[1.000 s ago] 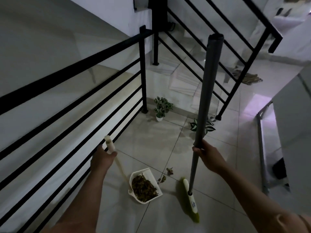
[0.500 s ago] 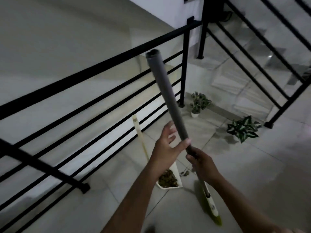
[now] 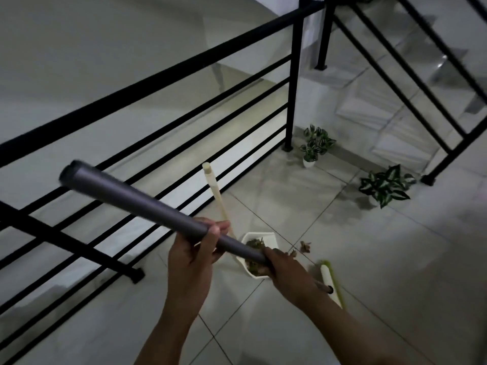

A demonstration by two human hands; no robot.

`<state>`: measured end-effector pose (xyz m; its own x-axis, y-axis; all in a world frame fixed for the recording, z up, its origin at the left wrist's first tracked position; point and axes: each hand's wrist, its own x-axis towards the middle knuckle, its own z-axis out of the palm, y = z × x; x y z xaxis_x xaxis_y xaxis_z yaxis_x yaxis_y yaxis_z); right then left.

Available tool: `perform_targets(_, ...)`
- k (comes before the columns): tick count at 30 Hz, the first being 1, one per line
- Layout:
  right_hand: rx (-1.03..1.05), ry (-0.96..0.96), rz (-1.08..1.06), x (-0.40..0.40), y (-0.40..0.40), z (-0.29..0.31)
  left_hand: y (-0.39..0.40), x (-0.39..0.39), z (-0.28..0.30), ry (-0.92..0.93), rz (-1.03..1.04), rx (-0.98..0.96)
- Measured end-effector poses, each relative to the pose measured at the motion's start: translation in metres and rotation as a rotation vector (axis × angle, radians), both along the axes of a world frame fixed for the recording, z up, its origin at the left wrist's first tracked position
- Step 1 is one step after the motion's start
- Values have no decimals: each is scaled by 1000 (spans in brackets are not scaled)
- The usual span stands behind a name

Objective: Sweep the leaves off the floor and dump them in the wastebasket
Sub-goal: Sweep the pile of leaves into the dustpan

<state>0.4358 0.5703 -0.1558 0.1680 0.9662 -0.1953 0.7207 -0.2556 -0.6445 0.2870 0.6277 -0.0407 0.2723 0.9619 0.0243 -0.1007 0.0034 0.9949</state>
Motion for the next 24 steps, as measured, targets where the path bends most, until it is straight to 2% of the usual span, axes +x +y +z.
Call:
perform_targets(4,-58,-38,23,12,0,-11,-2,-3,-27,-20,38,-45)
perform_targets(9,-143,-151,35,38,12,-47,-5,6,-57,-68,-32,-92)
perform_targets(13,-177,-175,21,48,18,-68,-10,12,-83,34,-55,-84)
perform_targets(15,-189,-157,3,47,20,-76,-14,14,-91,69,-67,-105)
perform_targets(24,-161,42,26,23,16,-91,-12,-6,-112,5,37,-242)
